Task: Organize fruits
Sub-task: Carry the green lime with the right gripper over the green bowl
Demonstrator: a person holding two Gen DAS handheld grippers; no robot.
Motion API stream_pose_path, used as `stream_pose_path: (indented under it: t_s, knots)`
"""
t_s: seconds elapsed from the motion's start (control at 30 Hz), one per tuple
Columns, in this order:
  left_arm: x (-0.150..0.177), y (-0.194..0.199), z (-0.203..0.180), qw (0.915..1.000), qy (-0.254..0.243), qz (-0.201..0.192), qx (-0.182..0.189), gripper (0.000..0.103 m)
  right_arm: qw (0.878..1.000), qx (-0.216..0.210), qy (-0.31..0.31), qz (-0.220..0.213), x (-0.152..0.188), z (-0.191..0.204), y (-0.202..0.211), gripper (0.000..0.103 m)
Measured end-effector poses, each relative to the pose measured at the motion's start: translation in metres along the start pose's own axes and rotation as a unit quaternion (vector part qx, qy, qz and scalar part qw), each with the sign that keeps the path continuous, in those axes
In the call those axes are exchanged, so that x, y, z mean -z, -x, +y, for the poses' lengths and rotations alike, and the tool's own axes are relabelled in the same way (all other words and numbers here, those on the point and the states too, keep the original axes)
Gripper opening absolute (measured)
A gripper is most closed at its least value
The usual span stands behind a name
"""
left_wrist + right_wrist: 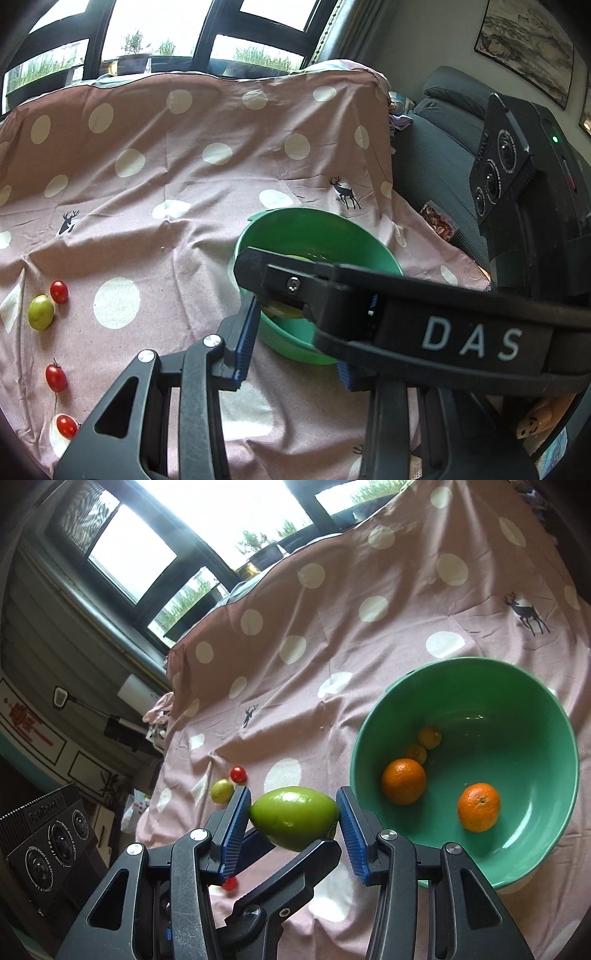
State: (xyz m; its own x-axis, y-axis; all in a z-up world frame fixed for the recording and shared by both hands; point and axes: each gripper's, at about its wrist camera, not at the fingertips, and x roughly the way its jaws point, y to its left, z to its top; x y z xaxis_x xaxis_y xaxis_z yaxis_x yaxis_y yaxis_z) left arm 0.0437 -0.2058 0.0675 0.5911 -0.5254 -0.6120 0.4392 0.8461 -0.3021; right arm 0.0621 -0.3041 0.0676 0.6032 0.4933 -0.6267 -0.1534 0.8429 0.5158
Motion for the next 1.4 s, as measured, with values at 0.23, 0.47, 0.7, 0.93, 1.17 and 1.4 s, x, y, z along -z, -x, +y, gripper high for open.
stream_pose_path:
  t_s: [0.23, 0.47, 0.7, 0.93, 1.17, 1.4]
  knots:
    - [-0.008, -0.012, -0.02, 0.9996, -0.024, 0.004, 0.016, 0.037, 0.999, 0.008, -0.024, -0.024, -0.006, -0.02, 0.017, 0.05]
    - [-0.012, -0.026, -0.035, 0.9987, -0.041, 0.013, 0.028, 0.037, 0.998, 0.015, -0.045, -0.038, -0.008, -0.04, 0.029, 0.05]
    - [-0.015, -0.042, -0.046, 0.9975, -0.047, 0.026, 0.046, 0.037, 0.997, 0.033, -0.061, -0.046, -0.01, -0.055, 0.036, 0.05]
    - [-0.015, -0.059, -0.053, 0.9962, -0.048, 0.042, 0.059, 0.037, 0.995, 0.047, -0.079, -0.045, -0.011, -0.072, 0.037, 0.05]
    - [-0.015, -0.073, -0.057, 0.9952, -0.045, 0.057, 0.067, 0.037, 0.993, 0.064, -0.091, -0.037, -0.012, -0.087, 0.035, 0.05]
    - [-0.015, -0.084, -0.057, 0.9939, -0.04, 0.07, 0.076, 0.037, 0.992, 0.075, -0.101, -0.03, -0.013, -0.097, 0.033, 0.05]
